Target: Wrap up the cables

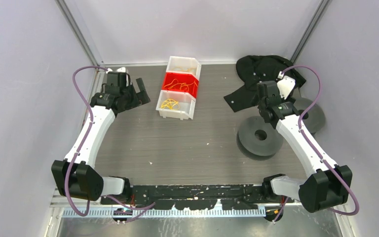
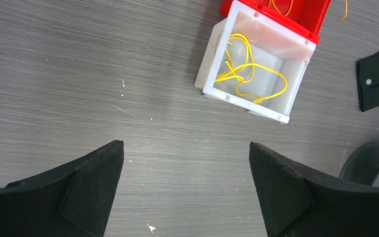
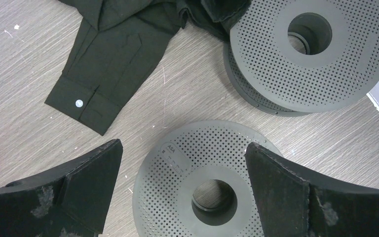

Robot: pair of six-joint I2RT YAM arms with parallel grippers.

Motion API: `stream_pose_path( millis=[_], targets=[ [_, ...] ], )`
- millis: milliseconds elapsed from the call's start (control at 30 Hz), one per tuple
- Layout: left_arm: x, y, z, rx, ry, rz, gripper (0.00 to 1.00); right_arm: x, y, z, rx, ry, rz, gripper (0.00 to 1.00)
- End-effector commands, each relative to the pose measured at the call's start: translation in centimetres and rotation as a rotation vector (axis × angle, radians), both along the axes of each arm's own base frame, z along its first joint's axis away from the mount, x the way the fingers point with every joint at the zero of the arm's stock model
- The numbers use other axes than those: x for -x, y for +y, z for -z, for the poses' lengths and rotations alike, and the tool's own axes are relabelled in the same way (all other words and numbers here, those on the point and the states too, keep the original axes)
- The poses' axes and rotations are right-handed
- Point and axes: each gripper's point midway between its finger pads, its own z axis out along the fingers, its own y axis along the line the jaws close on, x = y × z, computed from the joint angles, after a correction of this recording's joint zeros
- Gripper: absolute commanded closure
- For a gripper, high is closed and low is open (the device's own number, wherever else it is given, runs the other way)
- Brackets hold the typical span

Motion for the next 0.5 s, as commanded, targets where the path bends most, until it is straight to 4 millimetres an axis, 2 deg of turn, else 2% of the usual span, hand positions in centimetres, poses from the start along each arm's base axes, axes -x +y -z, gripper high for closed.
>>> stream_pose_path(
  millis=[0,333,467],
  targets=[
    [-0.4,0.5,-0.7,-0.012,-0.046,-0.014,0.0,-0.1,-0.7,-1.6,0.001,-0.051,0.05,0.0],
    [-0.5,0.1,-0.4,-0.002,-0.029,0.004,0.0,1.6,-1.6,-2.0,0.027,-0.042,0.079,0.0],
    [0.1,-2.9,-0.4,0.061,-0.029,0.183,0.0,3.7,-2.7,-2.1,0.015,-0.017,0.146,0.0]
  ],
)
